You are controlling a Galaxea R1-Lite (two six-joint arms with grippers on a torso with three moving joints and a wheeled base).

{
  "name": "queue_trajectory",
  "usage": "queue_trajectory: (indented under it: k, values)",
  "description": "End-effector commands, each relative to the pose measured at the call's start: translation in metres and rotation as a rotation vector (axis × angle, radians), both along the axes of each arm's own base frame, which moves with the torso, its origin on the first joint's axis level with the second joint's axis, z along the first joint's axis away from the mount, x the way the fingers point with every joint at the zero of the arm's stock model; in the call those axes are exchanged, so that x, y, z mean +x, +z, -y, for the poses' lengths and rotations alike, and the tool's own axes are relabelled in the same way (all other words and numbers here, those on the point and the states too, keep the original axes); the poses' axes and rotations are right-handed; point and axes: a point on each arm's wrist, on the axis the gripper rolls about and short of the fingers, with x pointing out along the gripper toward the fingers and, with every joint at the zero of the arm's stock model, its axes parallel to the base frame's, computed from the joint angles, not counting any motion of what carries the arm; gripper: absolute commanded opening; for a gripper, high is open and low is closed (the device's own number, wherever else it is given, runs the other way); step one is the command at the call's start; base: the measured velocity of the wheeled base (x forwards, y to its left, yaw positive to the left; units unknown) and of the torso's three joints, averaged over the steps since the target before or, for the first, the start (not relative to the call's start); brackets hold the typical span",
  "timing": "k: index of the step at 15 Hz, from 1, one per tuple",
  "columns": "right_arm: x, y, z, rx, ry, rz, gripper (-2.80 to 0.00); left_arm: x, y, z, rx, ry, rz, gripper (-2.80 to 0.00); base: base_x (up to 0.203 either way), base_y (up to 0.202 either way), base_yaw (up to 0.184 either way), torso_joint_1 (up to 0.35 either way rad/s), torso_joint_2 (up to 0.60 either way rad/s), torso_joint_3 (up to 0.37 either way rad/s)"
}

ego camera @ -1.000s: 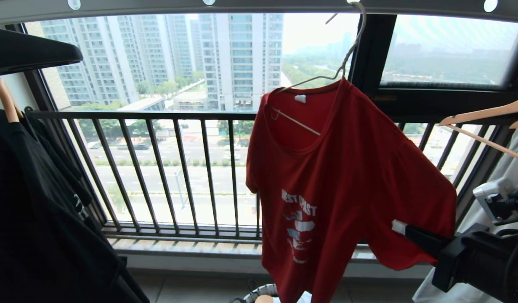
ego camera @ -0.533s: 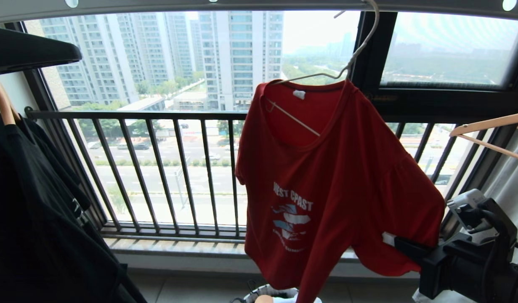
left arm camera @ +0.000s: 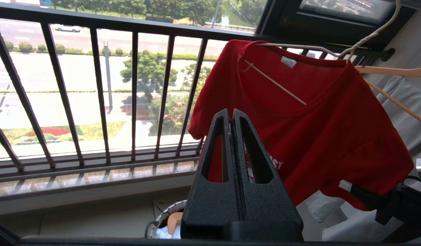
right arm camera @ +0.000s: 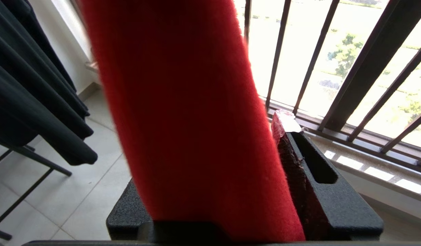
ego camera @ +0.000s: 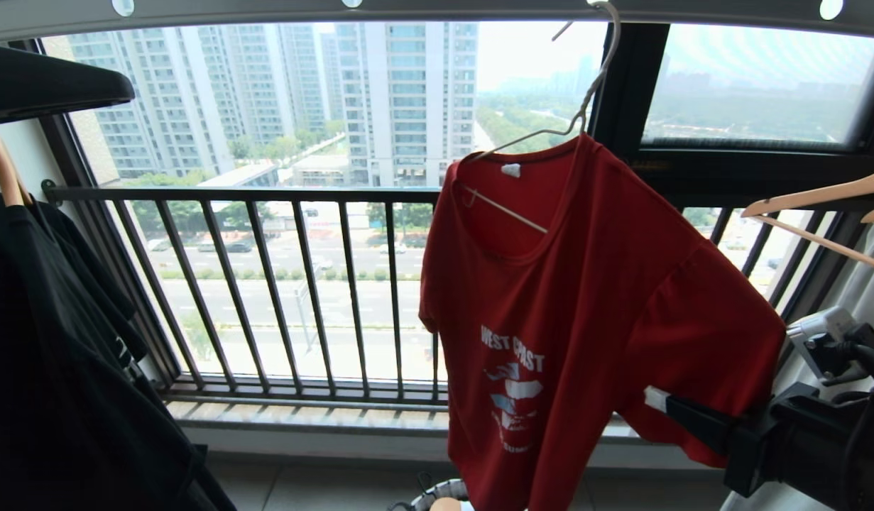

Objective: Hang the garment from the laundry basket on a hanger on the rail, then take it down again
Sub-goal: Take the clothes off the clothes rack

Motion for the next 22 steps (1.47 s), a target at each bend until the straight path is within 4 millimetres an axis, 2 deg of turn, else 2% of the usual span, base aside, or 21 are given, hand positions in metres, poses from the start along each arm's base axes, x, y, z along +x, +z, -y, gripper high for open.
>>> queue_trajectory:
  k: [1,6,11,14,17,18,22]
  values:
    - [-0.012,0.014,0.006,0.036,0.001,0.079,0.00,0.000,0.000,0.000,-0.001,0.002,-0.002,-2.80,0.000,0.000,0.000,0.000,0.00,0.000]
    - [-0.052,0.037,0.027,0.113,-0.017,0.220,0.00,0.000,0.000,0.000,-0.001,0.002,-0.002,-2.80,0.000,0.000,0.000,0.000,0.00,0.000]
    - [-0.105,0.078,0.050,0.229,0.009,0.239,0.00,0.008,-0.004,0.007,0.014,0.002,-0.025,-2.80,0.000,0.000,0.000,0.000,0.00,0.000]
    - [-0.116,0.097,0.055,0.303,0.040,0.237,0.00,0.008,-0.004,0.007,0.014,0.002,-0.028,-2.80,0.000,0.000,0.000,0.000,0.00,0.000]
    - [-0.114,0.106,0.054,0.301,0.038,0.226,0.00,0.008,-0.004,0.007,0.011,0.002,-0.025,-2.80,0.000,0.000,0.000,0.000,0.00,0.000]
    - [-0.112,0.109,0.053,0.299,0.037,0.225,-2.80,0.008,-0.003,0.007,0.012,0.002,-0.025,-2.80,0.000,0.000,0.000,0.000,0.00,0.000]
    - [-0.097,0.123,0.046,0.268,0.032,0.188,-2.80,0.004,-0.002,0.004,0.004,0.002,-0.016,-2.80,0.000,0.000,0.000,0.000,0.00,0.000]
